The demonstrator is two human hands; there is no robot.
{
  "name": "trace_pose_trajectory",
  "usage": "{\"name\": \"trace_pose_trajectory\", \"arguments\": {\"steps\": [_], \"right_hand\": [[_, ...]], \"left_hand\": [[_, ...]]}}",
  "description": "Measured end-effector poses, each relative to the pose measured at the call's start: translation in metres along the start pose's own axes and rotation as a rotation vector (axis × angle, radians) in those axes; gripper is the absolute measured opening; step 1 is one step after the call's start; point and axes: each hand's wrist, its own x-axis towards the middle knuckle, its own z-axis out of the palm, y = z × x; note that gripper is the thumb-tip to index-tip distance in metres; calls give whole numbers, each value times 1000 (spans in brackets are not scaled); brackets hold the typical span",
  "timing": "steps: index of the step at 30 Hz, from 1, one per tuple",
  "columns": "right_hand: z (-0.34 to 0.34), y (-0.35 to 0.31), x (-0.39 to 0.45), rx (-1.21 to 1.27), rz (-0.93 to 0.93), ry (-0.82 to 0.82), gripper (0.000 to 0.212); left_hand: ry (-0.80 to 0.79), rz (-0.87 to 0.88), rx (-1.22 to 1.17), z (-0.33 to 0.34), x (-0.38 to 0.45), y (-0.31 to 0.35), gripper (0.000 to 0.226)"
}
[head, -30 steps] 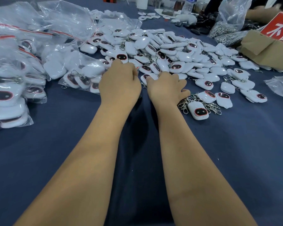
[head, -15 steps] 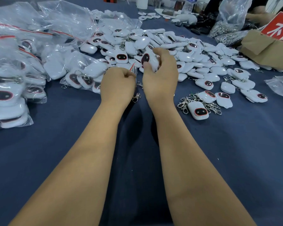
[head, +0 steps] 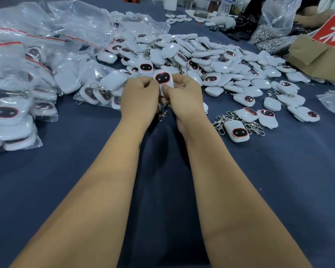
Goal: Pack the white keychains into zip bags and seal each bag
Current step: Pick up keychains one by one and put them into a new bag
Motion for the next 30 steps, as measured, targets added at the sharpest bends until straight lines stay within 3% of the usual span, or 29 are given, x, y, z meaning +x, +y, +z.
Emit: {"name": "trace_pose_trajectory", "arguments": {"steps": [6,11,22,30], "right_hand": [[-1,0,2,50,15,-21,19],[0,-1,4,89,13,-49,18],[-1,-2,0,37,-17,-53,26],[0,-6,-3,63,-3,-60,21]], "left_hand": [[-13,43,-26,-1,0,1,32],[-3,80,-44,0,1,-1,17],[-38,87,4,0,-2,2,18],[-9,67,-22,-1,1,1,13]]}}
